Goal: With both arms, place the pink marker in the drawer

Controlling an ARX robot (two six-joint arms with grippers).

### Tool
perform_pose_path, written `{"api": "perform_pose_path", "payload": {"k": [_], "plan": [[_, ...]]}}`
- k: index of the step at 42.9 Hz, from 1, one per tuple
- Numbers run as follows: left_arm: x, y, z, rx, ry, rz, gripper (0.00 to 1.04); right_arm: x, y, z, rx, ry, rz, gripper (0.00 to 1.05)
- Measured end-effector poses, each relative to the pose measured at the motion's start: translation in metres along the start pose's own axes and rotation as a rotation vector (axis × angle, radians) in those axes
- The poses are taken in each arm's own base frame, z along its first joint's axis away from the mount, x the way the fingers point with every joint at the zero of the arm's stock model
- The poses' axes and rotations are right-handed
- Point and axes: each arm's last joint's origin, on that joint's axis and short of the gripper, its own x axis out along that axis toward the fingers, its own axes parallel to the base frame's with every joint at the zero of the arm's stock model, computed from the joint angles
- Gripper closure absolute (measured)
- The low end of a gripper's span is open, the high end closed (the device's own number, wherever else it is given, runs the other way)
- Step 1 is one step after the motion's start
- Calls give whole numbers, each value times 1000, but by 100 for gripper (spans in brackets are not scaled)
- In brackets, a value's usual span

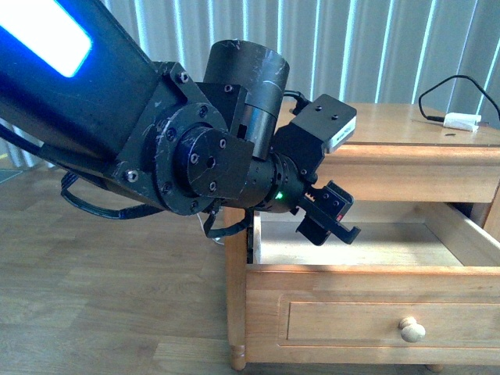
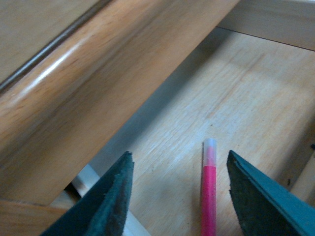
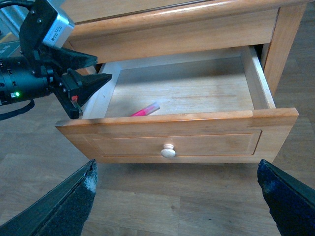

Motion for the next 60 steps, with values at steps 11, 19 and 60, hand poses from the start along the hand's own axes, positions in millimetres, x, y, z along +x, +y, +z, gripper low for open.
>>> {"api": "perform_pose_path", "payload": {"k": [11,19,60], "plan": [[-54,23,7,-123,-83,290,4,0,0,0,0,0,0,9],[-116,33,14,-217,-187,403,6,0,0,0,0,0,0,9],[-342,-18,-73,-461,-201,674,40,0,0,0,0,0,0,9]]}}
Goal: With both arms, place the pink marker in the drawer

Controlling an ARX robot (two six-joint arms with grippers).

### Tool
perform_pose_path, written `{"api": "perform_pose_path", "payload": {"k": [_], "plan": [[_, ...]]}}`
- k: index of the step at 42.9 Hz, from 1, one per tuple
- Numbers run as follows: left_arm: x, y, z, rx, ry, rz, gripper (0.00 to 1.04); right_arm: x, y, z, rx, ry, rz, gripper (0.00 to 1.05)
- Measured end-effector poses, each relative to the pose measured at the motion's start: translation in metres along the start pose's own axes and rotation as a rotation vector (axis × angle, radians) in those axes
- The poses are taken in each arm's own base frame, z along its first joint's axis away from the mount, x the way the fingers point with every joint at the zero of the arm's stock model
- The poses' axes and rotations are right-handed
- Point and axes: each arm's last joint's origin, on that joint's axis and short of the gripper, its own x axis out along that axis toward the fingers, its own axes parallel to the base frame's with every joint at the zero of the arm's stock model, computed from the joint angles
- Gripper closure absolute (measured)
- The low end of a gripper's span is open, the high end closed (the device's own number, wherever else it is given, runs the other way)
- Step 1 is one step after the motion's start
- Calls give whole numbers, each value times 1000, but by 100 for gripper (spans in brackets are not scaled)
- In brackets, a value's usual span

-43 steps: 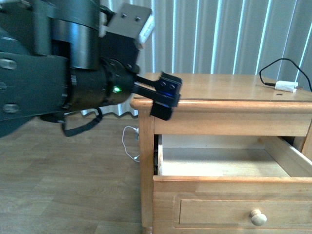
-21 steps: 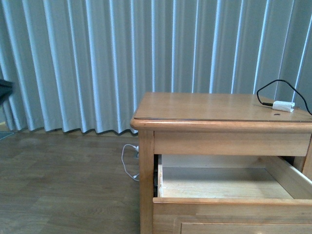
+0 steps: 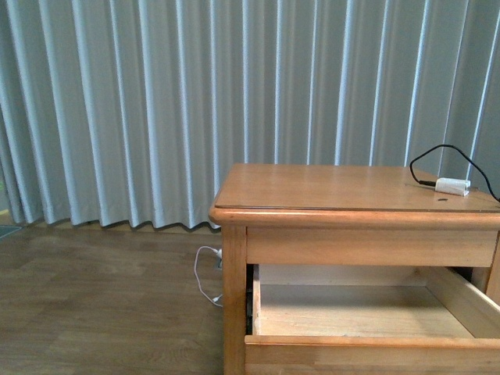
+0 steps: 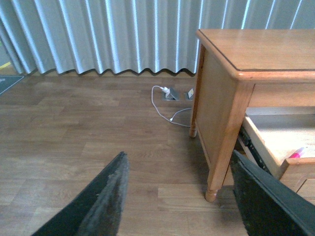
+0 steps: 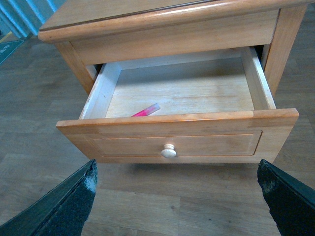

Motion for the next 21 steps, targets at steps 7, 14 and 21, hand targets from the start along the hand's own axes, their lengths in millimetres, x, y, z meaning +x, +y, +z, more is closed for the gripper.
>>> {"api": "perform_pose_path", "payload": {"k": [7,14,21], "plan": [[-9,7,-20,-8,0,-10,74,0,0,0,0,0,0,9],[-16,17,-35,-20,-6,7,101,0,0,0,0,0,0,9],[-20,17,-44,-20,-6,5,101,0,0,0,0,0,0,9]]}}
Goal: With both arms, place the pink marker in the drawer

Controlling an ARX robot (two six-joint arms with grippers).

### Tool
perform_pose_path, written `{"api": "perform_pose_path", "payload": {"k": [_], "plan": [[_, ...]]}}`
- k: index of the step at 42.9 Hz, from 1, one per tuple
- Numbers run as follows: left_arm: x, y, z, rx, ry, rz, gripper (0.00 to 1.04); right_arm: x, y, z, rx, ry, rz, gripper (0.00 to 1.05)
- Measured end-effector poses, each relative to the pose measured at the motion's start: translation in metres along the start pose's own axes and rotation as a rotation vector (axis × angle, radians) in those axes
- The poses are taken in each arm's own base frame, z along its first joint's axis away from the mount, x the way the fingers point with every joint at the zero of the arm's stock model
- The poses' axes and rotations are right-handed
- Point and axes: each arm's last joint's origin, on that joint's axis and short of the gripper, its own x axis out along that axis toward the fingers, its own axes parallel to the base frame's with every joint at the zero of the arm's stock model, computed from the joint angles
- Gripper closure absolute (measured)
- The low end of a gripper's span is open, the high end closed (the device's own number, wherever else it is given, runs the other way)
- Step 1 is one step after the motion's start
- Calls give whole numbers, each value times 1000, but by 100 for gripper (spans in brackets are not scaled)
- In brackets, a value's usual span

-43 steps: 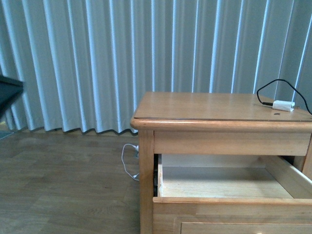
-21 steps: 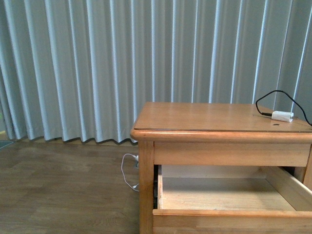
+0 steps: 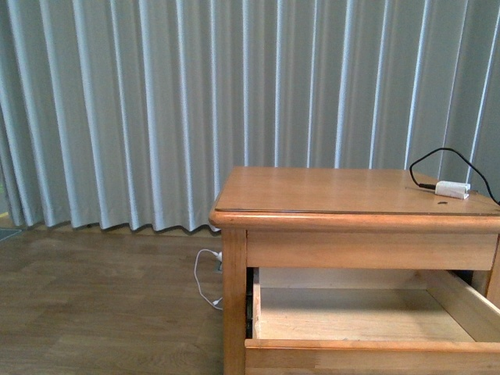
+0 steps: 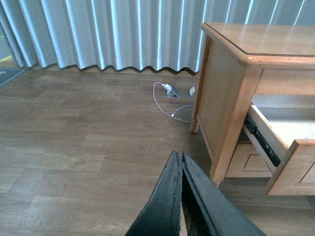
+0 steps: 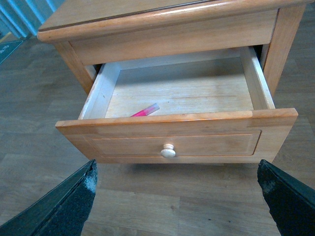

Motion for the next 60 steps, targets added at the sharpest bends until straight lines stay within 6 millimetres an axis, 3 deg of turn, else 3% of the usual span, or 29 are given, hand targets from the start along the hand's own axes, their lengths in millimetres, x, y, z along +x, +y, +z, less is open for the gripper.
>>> {"api": "perform_pose_path", "payload": {"k": [30,50,56,60], "plan": [[-18,0,-20,0,5,-2,101,0,0,0,0,0,0,9],[-22,0,-18,0,-19,-1,101,0,0,0,0,-1,1,9],[-22,0,-18,0,-19,-1,78,1,1,1,-70,-81,-111,9],[-22,0,-18,0,-19,-1,60,9,-2,-6,-106,-6,-130,9]]}}
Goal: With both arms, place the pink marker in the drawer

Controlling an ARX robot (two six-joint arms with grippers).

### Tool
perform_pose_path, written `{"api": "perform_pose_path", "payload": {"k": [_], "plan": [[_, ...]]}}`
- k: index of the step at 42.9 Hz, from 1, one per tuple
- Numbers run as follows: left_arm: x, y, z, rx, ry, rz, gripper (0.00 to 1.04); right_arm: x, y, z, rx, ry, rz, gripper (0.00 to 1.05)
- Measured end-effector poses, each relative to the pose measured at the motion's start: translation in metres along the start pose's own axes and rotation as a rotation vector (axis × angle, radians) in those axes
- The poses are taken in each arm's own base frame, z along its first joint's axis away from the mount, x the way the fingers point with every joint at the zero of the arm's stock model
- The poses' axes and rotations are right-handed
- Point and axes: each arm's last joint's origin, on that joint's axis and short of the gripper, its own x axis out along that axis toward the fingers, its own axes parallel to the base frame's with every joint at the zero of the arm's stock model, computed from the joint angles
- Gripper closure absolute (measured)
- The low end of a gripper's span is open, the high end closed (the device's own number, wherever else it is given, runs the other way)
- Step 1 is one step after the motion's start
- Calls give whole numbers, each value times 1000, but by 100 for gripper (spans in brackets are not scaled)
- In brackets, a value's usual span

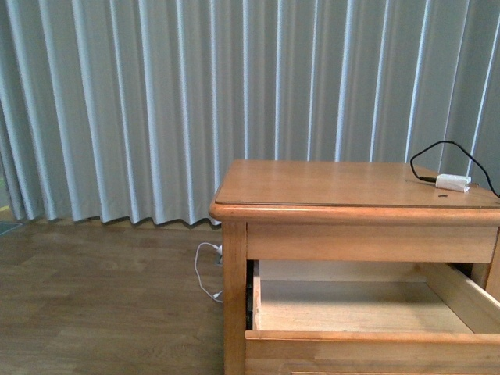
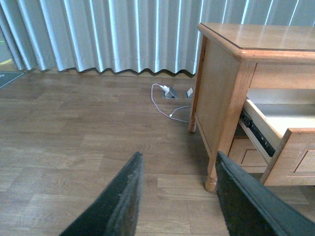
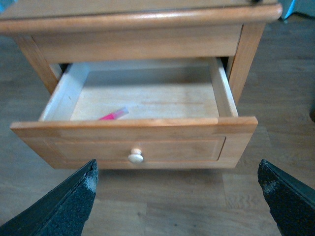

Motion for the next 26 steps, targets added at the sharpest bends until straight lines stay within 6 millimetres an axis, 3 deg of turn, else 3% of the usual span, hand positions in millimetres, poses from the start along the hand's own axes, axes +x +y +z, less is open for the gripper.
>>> {"api": "perform_pose_path", "payload": {"k": [4,12,26], "plan": [[0,0,0,0,0,0,39,19,-2,-12,-38,116,17,9],[0,0,0,0,0,0,7,59,-5,-33,-74,232,52,9],[0,0,0,0,0,0,6,118,5,-53,-127,228,78,9]]}}
